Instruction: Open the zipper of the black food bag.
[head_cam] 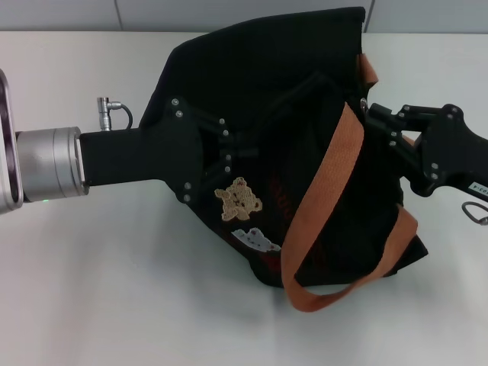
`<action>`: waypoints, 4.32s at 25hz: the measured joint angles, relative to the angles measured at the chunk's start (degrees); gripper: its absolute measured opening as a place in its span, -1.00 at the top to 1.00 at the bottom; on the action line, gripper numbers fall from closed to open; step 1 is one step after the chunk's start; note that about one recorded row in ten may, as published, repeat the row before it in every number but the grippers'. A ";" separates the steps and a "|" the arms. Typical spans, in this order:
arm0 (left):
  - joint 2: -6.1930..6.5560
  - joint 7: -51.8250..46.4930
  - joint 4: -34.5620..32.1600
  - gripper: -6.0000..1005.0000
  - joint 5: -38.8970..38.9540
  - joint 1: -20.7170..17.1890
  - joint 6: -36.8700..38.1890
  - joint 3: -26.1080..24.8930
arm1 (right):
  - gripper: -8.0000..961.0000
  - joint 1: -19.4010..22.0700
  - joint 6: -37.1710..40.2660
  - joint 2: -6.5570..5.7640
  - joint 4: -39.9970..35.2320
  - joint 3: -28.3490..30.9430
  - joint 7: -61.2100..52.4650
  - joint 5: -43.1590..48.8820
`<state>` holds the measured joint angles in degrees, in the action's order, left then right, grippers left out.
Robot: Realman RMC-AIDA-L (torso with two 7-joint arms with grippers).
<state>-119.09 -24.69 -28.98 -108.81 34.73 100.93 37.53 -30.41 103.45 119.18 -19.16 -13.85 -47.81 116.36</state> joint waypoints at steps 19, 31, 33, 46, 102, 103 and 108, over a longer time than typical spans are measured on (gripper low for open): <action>0.00 0.00 0.07 0.84 0.03 -0.63 0.94 0.00 | 0.93 1.05 0.51 0.09 1.15 -0.18 1.37 -0.24; 0.21 0.00 0.05 0.84 2.68 -1.49 0.98 0.01 | 0.98 1.69 0.31 -0.11 1.18 -0.30 1.25 -0.27; 0.35 0.00 -0.23 0.84 3.68 -2.01 1.47 -0.11 | 0.98 1.91 0.05 -0.17 1.11 -0.29 1.09 -0.14; 0.55 1.42 -0.64 0.84 4.76 -3.27 2.51 -0.51 | 0.98 3.39 -1.15 -0.24 1.14 -0.34 0.13 0.85; 0.63 -5.37 25.62 0.55 22.29 -10.42 -8.25 -8.71 | -0.32 11.02 -1.32 -0.13 1.26 10.02 -4.77 -8.70; 0.63 -5.37 25.62 0.51 22.29 -10.42 -8.25 -8.71 | -0.37 11.13 0.13 -0.35 1.01 8.81 -4.79 -8.19; 3.29 -22.60 7.51 0.18 14.09 -16.57 3.54 -1.07 | -0.60 10.36 8.22 -2.33 -1.38 -2.69 -4.93 -3.34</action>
<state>-115.80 -47.29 -21.47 -94.72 18.15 104.47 36.46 -20.05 111.67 116.85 -20.54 -16.54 -52.73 113.03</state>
